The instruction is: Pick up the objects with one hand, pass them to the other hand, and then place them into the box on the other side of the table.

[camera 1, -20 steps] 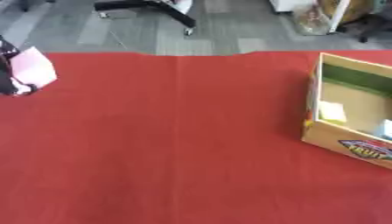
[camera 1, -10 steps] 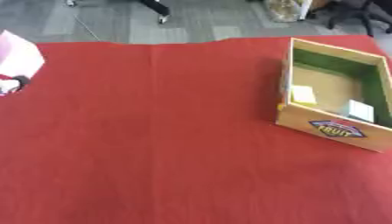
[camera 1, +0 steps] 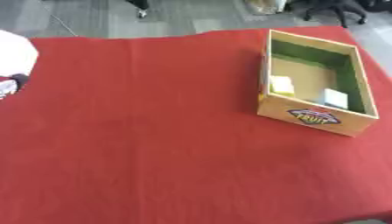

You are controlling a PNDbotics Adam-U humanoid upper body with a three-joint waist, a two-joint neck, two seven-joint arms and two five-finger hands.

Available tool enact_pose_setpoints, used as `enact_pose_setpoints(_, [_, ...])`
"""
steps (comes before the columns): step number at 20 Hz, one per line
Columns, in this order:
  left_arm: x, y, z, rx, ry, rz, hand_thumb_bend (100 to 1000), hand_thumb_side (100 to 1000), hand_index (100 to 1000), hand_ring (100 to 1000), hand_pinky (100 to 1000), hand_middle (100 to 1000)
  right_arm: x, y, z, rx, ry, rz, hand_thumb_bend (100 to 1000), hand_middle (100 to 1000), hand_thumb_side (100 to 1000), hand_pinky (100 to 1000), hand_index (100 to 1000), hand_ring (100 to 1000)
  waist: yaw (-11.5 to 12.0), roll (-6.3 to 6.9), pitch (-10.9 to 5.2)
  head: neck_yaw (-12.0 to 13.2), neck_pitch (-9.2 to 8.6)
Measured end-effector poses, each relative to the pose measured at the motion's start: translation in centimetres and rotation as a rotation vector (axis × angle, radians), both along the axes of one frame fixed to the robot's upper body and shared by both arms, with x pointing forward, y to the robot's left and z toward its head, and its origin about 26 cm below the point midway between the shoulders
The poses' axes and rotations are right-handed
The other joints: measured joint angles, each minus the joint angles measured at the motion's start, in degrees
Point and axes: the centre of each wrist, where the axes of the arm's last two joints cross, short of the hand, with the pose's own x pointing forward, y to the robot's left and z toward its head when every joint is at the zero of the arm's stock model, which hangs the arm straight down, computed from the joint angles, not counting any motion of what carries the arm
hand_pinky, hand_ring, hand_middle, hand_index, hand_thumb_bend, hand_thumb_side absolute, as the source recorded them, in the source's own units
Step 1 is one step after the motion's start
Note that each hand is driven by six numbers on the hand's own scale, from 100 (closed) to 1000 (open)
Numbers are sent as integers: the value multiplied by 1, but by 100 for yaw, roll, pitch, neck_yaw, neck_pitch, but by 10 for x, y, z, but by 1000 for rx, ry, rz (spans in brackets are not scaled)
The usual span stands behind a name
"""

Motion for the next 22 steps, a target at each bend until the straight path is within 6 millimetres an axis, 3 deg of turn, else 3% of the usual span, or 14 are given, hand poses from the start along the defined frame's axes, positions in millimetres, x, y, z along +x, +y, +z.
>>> enact_pose_setpoints(10, [-3, -31, -24, -53, -41, -123, 100, 315, 534, 544, 713, 472, 24, 7, 33, -189, -73, 107, 100, 895, 447, 948, 982, 1000, -57, -76, -37, -103, 106])
enact_pose_setpoints(22, [-4, -74, -51, -90, -66, -288, 100, 363, 538, 539, 711, 471, 48, 25, 55, -351, -83, 193, 100, 903, 420, 950, 988, 1000, -122, -104, -131, -189, 344])
